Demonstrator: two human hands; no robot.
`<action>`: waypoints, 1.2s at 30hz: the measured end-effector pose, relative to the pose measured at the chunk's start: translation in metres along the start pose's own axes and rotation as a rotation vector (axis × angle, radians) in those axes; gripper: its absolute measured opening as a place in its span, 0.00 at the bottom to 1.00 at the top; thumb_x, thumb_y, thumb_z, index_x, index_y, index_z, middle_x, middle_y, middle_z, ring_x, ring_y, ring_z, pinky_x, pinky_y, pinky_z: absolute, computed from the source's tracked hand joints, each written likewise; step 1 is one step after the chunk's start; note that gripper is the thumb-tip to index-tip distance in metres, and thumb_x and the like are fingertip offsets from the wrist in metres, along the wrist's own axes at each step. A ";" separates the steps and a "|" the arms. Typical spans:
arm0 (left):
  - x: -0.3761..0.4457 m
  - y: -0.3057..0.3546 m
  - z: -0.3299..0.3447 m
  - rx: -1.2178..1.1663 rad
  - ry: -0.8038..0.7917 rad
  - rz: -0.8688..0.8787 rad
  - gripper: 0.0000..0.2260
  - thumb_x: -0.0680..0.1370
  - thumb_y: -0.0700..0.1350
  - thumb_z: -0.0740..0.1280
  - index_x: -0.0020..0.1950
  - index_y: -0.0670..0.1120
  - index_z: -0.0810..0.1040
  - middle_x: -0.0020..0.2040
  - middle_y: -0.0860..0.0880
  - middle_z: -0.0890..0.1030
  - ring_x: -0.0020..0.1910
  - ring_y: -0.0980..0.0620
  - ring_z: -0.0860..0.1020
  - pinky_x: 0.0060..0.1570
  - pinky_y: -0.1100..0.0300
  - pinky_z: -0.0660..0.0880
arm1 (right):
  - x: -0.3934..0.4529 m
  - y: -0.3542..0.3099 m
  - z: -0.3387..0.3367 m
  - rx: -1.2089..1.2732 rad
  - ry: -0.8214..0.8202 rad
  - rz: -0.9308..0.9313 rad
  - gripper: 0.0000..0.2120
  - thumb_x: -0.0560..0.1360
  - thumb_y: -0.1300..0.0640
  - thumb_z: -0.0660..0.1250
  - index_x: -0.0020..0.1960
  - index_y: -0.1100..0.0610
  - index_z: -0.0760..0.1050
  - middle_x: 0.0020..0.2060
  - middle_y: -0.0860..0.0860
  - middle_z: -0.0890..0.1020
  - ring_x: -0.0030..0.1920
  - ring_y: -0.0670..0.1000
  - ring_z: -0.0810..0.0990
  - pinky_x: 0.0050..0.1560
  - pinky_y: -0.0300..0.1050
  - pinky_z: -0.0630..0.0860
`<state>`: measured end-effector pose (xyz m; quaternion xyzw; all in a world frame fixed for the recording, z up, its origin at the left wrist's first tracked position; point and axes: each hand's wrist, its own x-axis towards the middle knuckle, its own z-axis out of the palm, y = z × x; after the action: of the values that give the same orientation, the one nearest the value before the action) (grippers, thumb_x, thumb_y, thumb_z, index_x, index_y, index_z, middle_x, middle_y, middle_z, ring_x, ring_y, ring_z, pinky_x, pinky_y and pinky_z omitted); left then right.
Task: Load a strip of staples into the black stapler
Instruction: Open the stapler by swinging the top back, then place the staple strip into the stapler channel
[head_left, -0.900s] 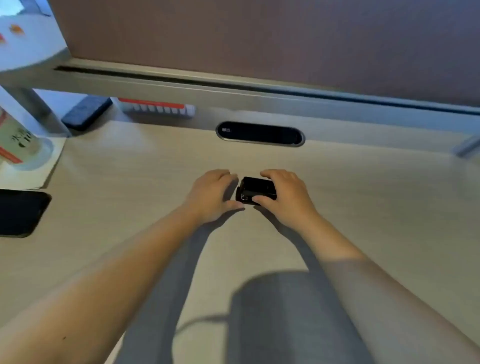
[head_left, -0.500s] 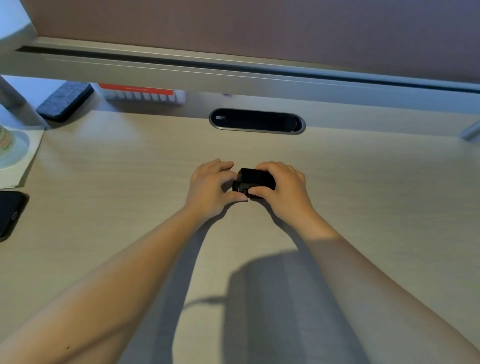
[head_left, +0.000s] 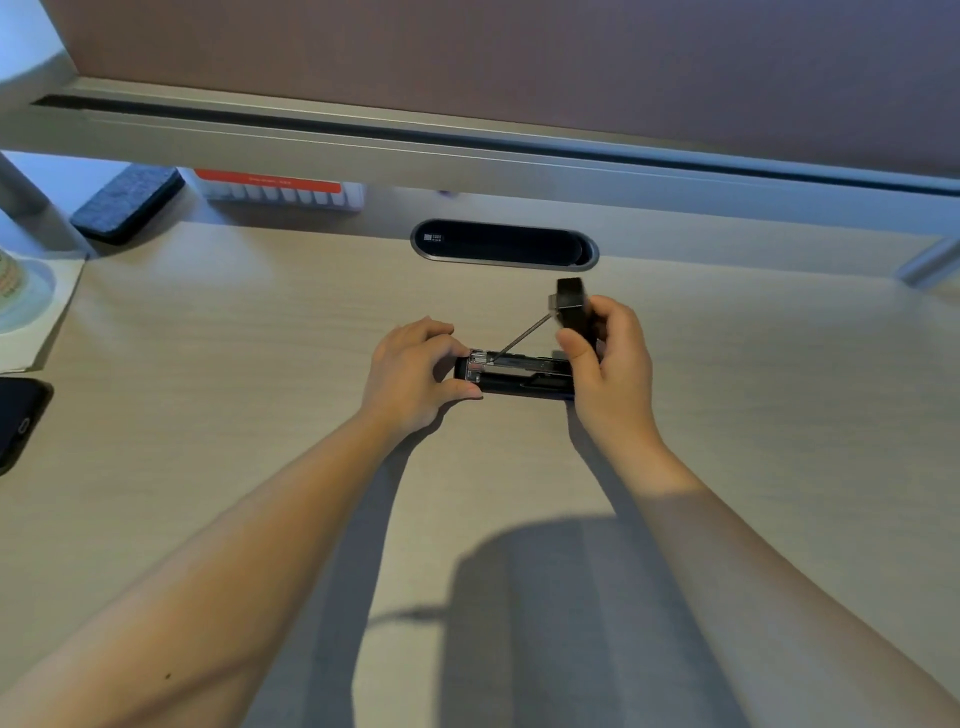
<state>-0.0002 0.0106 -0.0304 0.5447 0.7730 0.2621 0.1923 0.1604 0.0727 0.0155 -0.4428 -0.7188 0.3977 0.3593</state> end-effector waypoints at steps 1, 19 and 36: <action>0.000 0.000 0.000 -0.004 0.003 0.000 0.16 0.66 0.50 0.72 0.51 0.45 0.78 0.63 0.45 0.74 0.63 0.46 0.68 0.63 0.53 0.61 | -0.001 0.001 -0.002 0.021 0.046 0.014 0.12 0.74 0.63 0.61 0.57 0.61 0.68 0.49 0.51 0.72 0.47 0.48 0.72 0.42 0.20 0.65; -0.004 0.008 0.001 0.005 0.006 0.013 0.15 0.66 0.46 0.73 0.48 0.42 0.79 0.60 0.43 0.76 0.62 0.44 0.70 0.60 0.52 0.63 | 0.003 0.035 -0.058 -0.072 0.244 0.285 0.20 0.76 0.63 0.57 0.66 0.61 0.59 0.61 0.59 0.69 0.58 0.57 0.72 0.56 0.44 0.70; -0.065 0.023 0.030 -0.055 0.084 0.088 0.08 0.70 0.43 0.69 0.44 0.40 0.77 0.36 0.47 0.72 0.41 0.44 0.71 0.41 0.54 0.65 | -0.122 0.068 -0.101 -0.538 -0.149 0.130 0.37 0.65 0.44 0.69 0.67 0.59 0.59 0.67 0.57 0.68 0.67 0.56 0.66 0.66 0.55 0.67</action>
<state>0.0559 -0.0383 -0.0388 0.5611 0.7483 0.3139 0.1631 0.3146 0.0054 -0.0223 -0.5369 -0.7930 0.2465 0.1487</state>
